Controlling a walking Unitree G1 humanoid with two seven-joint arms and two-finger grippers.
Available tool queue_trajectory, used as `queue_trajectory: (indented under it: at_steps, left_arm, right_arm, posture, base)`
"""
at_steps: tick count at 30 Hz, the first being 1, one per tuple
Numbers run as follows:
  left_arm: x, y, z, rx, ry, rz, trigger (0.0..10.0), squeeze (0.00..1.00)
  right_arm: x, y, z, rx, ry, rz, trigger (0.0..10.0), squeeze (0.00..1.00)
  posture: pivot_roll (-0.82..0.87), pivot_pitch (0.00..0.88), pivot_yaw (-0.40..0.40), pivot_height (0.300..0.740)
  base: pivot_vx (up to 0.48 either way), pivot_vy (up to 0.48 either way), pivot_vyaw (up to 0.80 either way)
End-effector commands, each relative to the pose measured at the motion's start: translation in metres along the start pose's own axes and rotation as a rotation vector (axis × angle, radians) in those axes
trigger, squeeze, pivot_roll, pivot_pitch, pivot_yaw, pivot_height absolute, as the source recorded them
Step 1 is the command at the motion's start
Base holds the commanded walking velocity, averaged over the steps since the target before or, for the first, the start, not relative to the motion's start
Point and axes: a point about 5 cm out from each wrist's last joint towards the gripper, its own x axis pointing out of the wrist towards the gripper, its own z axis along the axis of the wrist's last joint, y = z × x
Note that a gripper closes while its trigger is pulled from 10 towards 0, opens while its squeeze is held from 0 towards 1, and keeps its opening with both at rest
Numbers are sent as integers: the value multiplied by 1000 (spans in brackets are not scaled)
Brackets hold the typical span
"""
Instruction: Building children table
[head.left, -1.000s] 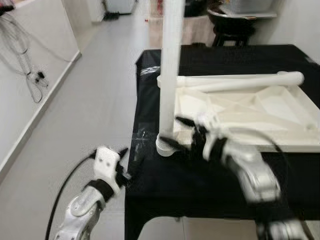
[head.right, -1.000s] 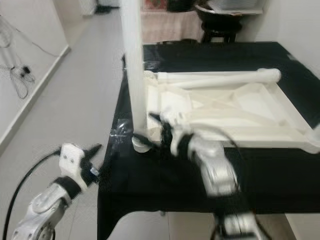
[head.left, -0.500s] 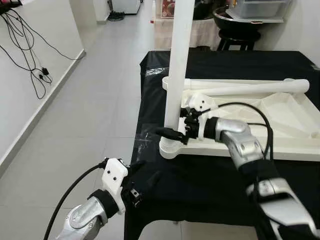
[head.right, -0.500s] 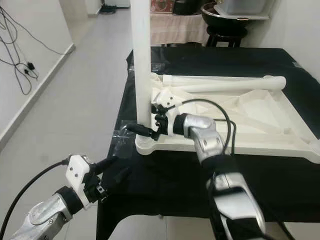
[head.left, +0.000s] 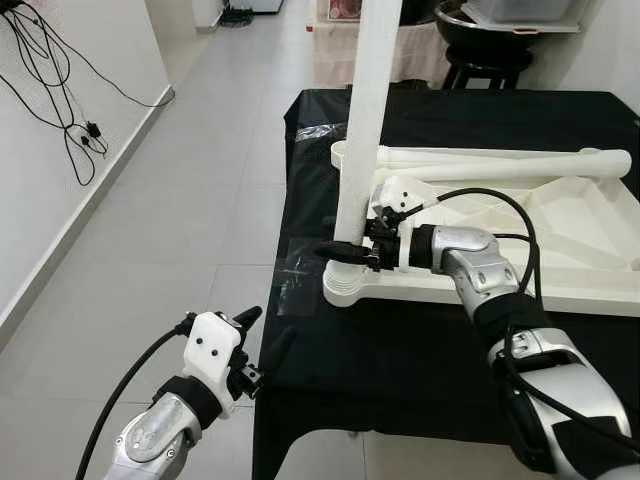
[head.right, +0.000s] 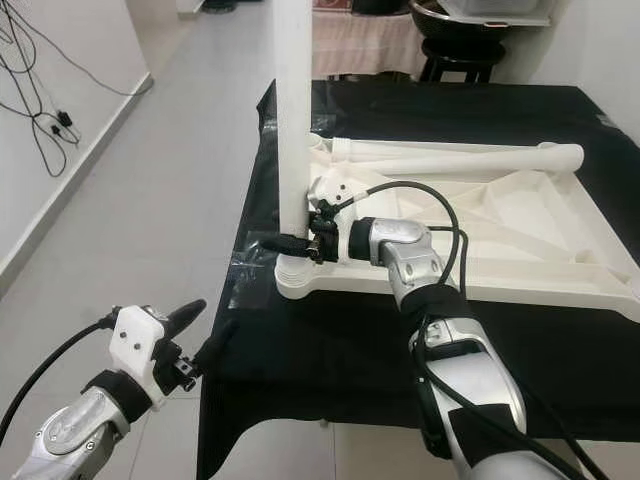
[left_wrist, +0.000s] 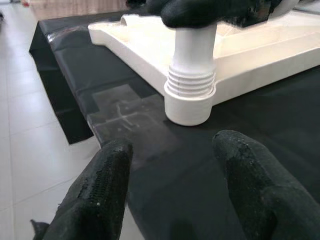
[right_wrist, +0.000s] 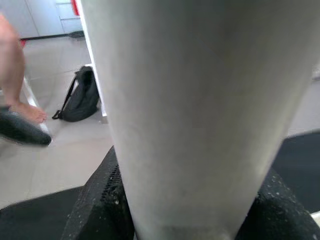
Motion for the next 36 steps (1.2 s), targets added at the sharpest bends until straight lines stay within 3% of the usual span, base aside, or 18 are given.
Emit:
queue_trajectory:
  at_steps: [1, 4, 5, 6, 8, 10, 15, 16, 19, 20, 22, 23, 25, 26, 27, 30, 31, 36]
  left_arm:
    - [-6, 7, -5, 15, 22, 37, 10000, 0]
    - [-6, 7, -5, 13, 22, 37, 10000, 0]
    - [-5, 8, -6, 1, 25, 19, 10000, 0]
    - [-4, 9, -6, -9, 27, 5, 10000, 0]
    - [-4, 9, -6, -9, 27, 5, 10000, 0]
    - [-1, 10, -7, -33, 29, -45, 10000, 0]
    - [2, 10, -8, -48, 28, -69, 10000, 0]
    - [6, 6, -9, -74, 29, -142, 10000, 0]
    - [11, 0, -9, -113, 29, -241, 10000, 0]
    - [12, -2, -9, -128, 30, -272, 10000, 0]
    - [13, -4, -10, -139, 31, -289, 10000, 0]
    - [13, -5, -10, -144, 30, -293, 10000, 0]
    - [14, -5, -10, -148, 29, -299, 10000, 0]
    - [15, -7, -10, -153, 27, -311, 10000, 0]
    - [16, -8, -10, -155, 25, -322, 10000, 0]
    - [16, -9, -10, -157, 23, -336, 10000, 0]
    - [17, -9, -10, -142, 23, -318, 10000, 0]
    - [16, -6, -7, -123, 13, -260, 10000, 0]
  right_arm:
    - [-42, 10, -40, 66, 161, -112, 0, 0]
    - [-45, 13, -44, 84, 182, -137, 0, 0]
    - [-34, 36, -61, 166, 234, -366, 0, 0]
    - [-37, 54, -71, 227, 287, -579, 0, 0]
    - [-37, 54, -71, 227, 287, -579, 0, 0]
    - [-42, 99, -72, 342, 284, -802, 0, 0]
    - [-36, 108, -66, 352, 237, -779, 0, 0]
    - [-29, 96, -65, 334, 228, -758, 10000, 0]
    - [-22, 80, -59, 306, 197, -703, 10000, 0]
    - [-20, 73, -52, 280, 164, -664, 10000, 678]
    - [-19, 68, -43, 255, 132, -623, 10000, 678]
    - [-16, 66, -36, 203, 99, -531, 10000, 1000]
    - [-15, 66, -27, 162, 73, -460, 10000, 1000]
    - [-16, 65, -15, 115, 38, -348, 10000, 1000]
    - [-17, 65, -5, 70, 19, -242, 10000, 827]
    - [-19, 66, 3, 35, 15, -151, 10000, 827]
    - [-15, 63, 4, 27, 24, -68, 10000, 0]
    - [-4, 52, 8, 24, 22, 76, 10000, 0]
  posture:
    - [-28, 201, -1, 740]
    - [-28, 201, -1, 740]
    - [-43, 206, 2, 740]
    - [-43, 206, 2, 740]
    - [-43, 206, 2, 740]
    - [-69, 201, 34, 740]
    - [-94, 184, 49, 740]
    - [-91, 165, 35, 740]
    - [-96, 154, 35, 740]
    - [-99, 151, 39, 740]
    - [-99, 151, 39, 740]
    - [-100, 144, 41, 740]
    - [-99, 144, 41, 740]
    - [-99, 139, 37, 740]
    - [-100, 139, 36, 740]
    - [-100, 139, 34, 740]
    - [-96, 133, 17, 740]
    - [-95, 134, 15, 740]
  base:
    - [0, 0, 0]
    - [0, 0, 0]
    - [0, 0, 0]
    - [0, 0, 0]
    - [0, 0, 0]
    - [0, 0, 0]
    - [0, 0, 0]
    - [0, 0, 0]
    - [0, 0, 0]
    - [0, 0, 0]
    - [0, 0, 0]
    - [0, 0, 0]
    - [0, 0, 0]
    - [0, 0, 0]
    - [0, 0, 0]
    - [0, 0, 0]
    - [0, 0, 0]
    - [0, 0, 0]
